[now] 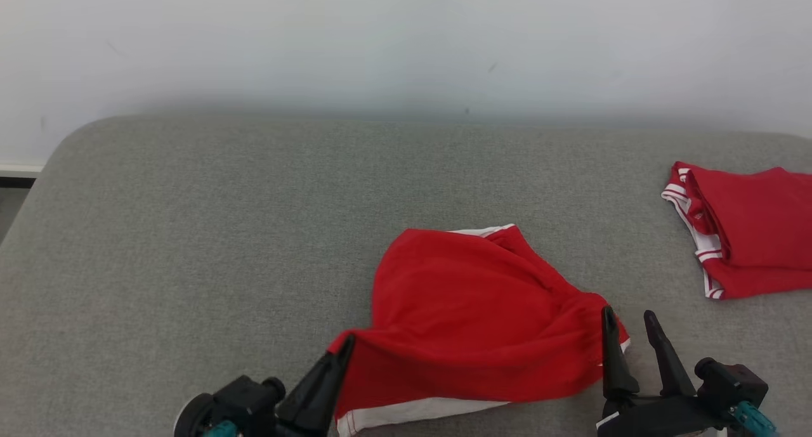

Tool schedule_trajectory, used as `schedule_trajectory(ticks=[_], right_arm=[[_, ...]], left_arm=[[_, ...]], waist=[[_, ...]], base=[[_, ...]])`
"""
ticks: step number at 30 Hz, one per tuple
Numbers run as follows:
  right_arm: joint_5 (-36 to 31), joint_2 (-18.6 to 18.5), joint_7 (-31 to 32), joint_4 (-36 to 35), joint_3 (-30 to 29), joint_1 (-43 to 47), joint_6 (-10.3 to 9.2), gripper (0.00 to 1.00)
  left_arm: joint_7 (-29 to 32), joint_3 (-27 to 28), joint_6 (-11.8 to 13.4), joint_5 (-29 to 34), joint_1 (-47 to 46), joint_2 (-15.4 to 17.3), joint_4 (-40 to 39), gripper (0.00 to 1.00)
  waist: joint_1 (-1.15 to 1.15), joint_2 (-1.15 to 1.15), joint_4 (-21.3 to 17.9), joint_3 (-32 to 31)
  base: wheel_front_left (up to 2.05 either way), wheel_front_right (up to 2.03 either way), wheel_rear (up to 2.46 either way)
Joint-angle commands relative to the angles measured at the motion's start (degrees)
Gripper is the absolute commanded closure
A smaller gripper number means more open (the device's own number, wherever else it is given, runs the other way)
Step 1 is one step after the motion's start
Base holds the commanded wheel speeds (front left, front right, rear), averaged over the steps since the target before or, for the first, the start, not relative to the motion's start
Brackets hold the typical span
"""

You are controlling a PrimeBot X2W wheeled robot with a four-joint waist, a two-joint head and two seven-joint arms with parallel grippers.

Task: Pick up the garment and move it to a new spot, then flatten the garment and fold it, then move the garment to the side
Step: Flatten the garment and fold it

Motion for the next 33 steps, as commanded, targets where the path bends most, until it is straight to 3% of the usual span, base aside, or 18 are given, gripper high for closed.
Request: schedule_trajectory(ticks=[1,14,15,16,23,33], right_arm=[[-0.47,0.00,-0.09,-0.01,0.27,-0.47,-0.16,0.00],[-1.28,0.00,-0.08,0.37,-0.56,-0.70,-0.16,0.00],[-1.31,0.00,-0.09,0.39,-0.67,-0.57,-0.16,0.00],[-1.33,-0.01,-0.09,0.48,-0.74,-0.50,-0.16,0.00],[-1.47,-0.01,-0.08,0.74,-1.13,0.08,-0.16,0.00],[-3.93,-0.07,-0.09,3.05,-2.43,3.02,-0.16,0.00]], left_arm=[[-0.87,0.61,-0.30,-0.44,-1.44,-0.21,2.28,1.00],[-10.38,6.46,-2.91,-2.00,-9.60,-1.59,26.76,1.00],[-10.77,6.50,-3.11,-1.55,-9.88,-1.67,28.10,0.67],[-11.01,6.60,-3.12,-1.19,-10.18,-1.91,29.49,0.01],[-11.78,7.18,-4.16,0.07,-8.94,-4.08,32.35,0.00],[-11.82,8.99,-4.14,2.01,1.49,-7.43,25.56,0.00]], waist=[[0.00,0.00,-2.04,0.79],[0.00,0.00,-6.00,1.58],[0.00,0.00,-5.87,1.46],[0.00,0.00,-5.66,1.31],[0.00,0.00,-3.51,-0.11],[0.00,0.00,0.91,-2.52]], base=[[0.00,0.00,0.00],[0.00,0.00,0.00],[0.00,0.00,0.00],[0.00,0.00,0.00],[0.00,0.00,0.00],[0.00,0.00,0.00]])
